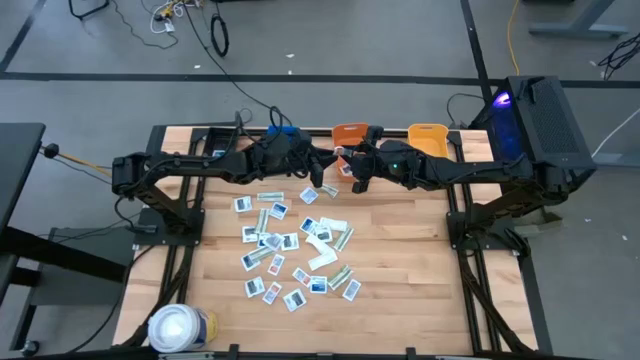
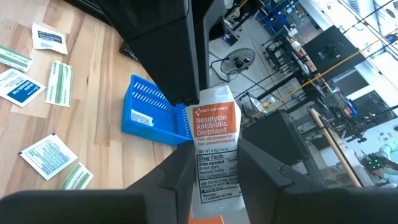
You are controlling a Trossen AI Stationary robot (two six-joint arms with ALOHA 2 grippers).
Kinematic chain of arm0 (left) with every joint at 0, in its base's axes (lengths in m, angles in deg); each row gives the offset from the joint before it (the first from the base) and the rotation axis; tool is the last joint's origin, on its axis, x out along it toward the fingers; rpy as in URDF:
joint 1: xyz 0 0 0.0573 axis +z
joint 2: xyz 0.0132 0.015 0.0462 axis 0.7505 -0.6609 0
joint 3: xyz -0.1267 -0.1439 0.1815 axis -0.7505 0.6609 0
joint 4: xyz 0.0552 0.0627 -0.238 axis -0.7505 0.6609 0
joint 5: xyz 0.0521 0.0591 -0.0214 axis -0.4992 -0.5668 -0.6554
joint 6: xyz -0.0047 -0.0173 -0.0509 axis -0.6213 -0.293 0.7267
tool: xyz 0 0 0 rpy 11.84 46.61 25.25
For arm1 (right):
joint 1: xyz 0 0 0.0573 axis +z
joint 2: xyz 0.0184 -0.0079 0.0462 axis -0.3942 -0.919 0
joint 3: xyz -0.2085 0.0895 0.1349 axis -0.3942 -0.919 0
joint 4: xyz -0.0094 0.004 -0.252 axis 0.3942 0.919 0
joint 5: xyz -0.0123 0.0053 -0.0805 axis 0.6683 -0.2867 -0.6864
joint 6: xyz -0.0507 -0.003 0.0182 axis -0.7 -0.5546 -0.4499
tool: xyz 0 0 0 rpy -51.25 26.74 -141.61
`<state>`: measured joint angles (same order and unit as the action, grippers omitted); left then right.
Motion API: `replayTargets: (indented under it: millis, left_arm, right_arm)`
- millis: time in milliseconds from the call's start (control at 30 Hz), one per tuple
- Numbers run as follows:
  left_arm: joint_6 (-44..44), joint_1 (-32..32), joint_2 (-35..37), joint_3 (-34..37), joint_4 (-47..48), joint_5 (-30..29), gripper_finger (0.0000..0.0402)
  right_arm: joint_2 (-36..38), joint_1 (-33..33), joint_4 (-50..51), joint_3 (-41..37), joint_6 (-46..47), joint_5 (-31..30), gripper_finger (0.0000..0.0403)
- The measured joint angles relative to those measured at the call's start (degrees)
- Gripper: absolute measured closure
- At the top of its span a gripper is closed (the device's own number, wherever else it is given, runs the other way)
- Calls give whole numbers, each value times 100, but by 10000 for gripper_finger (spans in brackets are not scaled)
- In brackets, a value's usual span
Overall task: Pick & Place First Aid Supplies
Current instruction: Put the ointment pack into the blue bin
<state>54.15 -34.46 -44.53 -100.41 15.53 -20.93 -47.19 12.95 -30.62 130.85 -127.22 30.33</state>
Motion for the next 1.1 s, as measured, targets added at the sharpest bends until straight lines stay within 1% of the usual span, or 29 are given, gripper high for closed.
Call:
replayTargets:
  millis: [233,533,833,1100]
  left_arm:
    - [0,0,2,0,-1,2,326]
    - [1,0,9,2,1,4,347]
    - [-5,9,9,2,0,105,395]
    - [-149,11,9,2,1,127,398]
  right_arm:
    - [0,0,1,0,-2,296,287]
    - [0,-2,0,0,-2,293,287]
    - [0,0,1,0,-2,293,287]
    - [0,-2,2,0,-2,293,287]
